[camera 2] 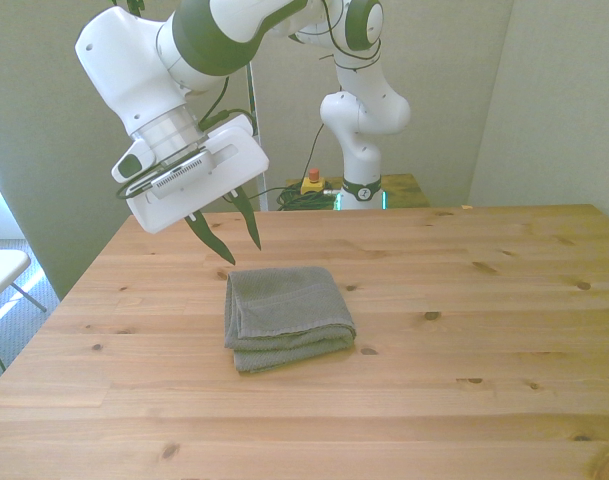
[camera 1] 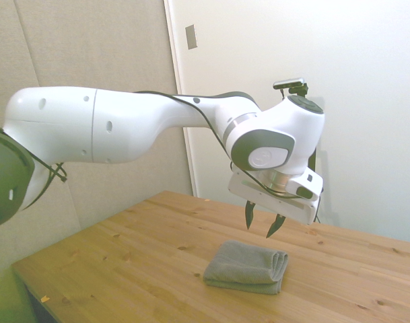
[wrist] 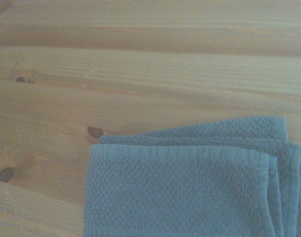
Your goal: Fold the towel
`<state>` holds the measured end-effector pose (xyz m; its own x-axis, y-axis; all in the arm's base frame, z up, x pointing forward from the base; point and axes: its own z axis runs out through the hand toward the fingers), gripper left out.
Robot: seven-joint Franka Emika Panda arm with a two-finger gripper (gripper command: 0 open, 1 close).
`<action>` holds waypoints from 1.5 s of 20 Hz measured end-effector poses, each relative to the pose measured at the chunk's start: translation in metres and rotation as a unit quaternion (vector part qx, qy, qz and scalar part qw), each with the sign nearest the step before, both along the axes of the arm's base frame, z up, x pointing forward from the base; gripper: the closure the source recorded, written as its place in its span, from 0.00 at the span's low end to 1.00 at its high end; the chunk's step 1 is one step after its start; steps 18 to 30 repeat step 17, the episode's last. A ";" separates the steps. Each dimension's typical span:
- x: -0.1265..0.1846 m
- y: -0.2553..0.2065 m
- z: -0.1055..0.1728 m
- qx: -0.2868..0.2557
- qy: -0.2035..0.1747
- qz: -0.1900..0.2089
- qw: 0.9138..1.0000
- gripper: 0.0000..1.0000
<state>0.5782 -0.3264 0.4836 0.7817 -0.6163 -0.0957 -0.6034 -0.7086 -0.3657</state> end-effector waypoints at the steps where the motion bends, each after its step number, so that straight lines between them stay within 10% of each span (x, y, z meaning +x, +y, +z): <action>1: -0.003 0.010 0.004 -0.014 0.010 -0.018 1.000 0.00; 10: -0.037 0.149 0.019 -0.109 0.035 -0.184 0.976 0.00; 17: -0.114 0.284 -0.001 -0.143 0.042 -0.153 0.977 0.00; 30: -0.114 0.284 -0.001 -0.143 0.042 -0.153 0.977 0.00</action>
